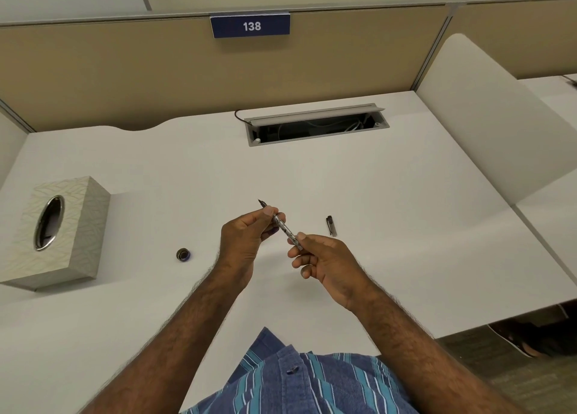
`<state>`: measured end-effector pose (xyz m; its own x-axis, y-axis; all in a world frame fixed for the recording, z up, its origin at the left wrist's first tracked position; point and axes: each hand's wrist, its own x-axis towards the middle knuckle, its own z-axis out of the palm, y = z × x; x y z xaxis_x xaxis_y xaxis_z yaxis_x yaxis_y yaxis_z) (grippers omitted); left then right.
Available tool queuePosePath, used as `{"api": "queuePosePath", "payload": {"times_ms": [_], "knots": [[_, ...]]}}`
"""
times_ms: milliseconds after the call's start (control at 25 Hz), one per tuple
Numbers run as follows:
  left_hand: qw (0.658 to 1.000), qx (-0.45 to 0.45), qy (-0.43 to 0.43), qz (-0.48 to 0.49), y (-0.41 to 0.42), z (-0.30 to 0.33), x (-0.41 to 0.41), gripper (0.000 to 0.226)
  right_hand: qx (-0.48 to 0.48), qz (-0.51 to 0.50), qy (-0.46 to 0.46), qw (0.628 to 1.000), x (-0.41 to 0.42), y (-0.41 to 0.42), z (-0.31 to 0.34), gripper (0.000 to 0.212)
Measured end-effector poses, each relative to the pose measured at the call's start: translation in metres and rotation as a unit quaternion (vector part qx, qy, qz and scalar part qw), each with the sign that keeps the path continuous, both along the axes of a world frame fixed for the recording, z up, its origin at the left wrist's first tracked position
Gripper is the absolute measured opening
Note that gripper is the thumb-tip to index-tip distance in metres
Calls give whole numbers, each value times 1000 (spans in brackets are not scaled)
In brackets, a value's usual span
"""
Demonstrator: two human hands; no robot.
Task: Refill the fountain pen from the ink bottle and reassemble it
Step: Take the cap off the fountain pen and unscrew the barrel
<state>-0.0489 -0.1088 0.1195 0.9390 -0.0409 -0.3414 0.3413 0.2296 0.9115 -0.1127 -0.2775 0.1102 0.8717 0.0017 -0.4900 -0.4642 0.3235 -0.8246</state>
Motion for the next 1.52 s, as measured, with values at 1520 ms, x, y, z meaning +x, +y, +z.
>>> {"api": "queuePosePath", "payload": {"times_ms": [1520], "knots": [[1000, -7, 3, -6, -1, -4, 4, 17, -25, -6, -12, 1000, 1, -1, -5, 25]]}}
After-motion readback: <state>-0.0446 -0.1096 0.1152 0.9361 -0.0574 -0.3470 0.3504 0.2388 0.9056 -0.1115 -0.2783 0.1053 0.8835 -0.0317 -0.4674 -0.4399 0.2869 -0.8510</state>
